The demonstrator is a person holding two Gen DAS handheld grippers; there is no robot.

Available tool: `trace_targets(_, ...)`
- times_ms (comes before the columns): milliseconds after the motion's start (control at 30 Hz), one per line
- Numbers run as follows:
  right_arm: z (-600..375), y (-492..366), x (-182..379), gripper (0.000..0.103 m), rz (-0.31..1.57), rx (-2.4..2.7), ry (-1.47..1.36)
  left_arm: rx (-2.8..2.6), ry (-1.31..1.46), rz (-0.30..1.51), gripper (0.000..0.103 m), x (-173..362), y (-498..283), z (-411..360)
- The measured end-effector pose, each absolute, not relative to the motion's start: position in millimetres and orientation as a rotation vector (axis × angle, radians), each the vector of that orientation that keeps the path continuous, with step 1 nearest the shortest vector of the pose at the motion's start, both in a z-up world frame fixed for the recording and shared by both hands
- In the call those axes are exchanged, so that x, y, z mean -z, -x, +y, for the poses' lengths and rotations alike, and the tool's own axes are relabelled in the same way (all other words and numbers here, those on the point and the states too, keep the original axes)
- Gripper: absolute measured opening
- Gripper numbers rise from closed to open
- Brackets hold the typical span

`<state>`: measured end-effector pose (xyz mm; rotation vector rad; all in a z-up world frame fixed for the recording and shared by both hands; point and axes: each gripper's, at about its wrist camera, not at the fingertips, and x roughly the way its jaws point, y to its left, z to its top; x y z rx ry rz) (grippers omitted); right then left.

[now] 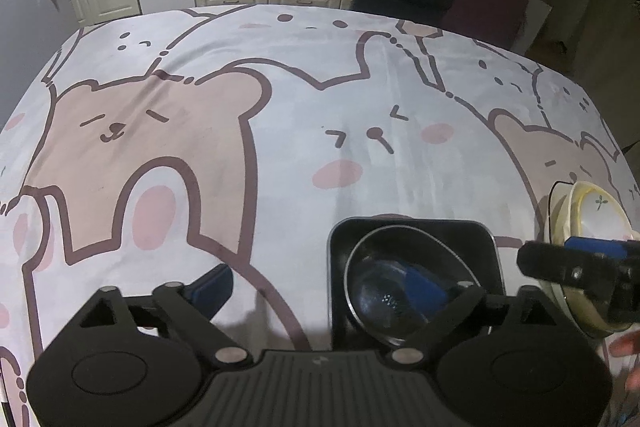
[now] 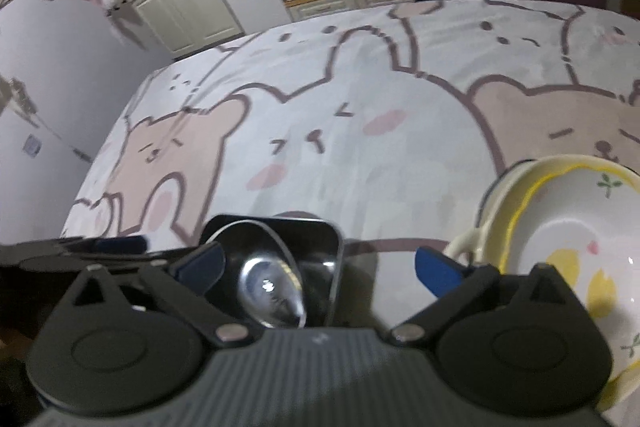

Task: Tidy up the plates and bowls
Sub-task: 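Open both grippers to release the round bowl inside the container, then close both grippers on the rims of the rectangular steel container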

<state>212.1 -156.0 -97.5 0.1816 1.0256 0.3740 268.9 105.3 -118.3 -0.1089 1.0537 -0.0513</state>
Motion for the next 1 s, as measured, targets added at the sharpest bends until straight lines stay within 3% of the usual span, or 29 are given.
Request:
trace_targets(67,-159.1,-213.1,99.9,0.102,1.040,-0.365,-0.199,0.051,0.114,1.062,0.101,120.3,-268.3,109.4)
trace_targets(233,-157.2,-217.7,107.4,0.101,1.101,-0.353,-0.228,0.054,0.140,1.067,0.100,121.2,-265.6,120.6)
trace_targets(300,-157.3,-219.9,110.4,0.086,1.116,-0.335,-0.238,0.063,0.148,1.067,0.094,120.7,-264.7,122.4)
trace_targets(367,-157.9,-223.8,115.1,0.062,1.143,-0.316,-0.248,0.073,0.151,1.079,0.082,121.8,-264.7,123.7)
trace_targets(433,-158.1,-225.8,119.9,0.051,1.162,-0.294,-0.249,0.093,0.160,1.096,0.068,124.7,-266.0,124.7)
trace_targets(467,-157.3,-226.7,121.6,0.041,1.166,-0.298,-0.245,0.103,0.162,1.101,0.065,125.7,-265.9,124.5)
trace_targets(567,-155.0,-227.3,124.4,0.025,1.174,-0.311,-0.245,0.125,0.156,1.109,0.054,127.8,-266.1,121.6)
trace_targets(767,-141.7,-226.8,127.6,0.016,1.192,-0.329,-0.177,0.159,0.117,1.155,0.041,134.3,-270.0,112.6)
trace_targets(867,-134.2,-224.2,128.6,0.016,1.196,-0.340,-0.133,0.179,0.124,1.143,0.028,130.2,-270.4,110.3)
trace_targets(1000,-129.3,-222.6,129.5,0.016,1.202,-0.343,-0.110,0.202,0.140,1.115,0.027,121.0,-267.5,112.4)
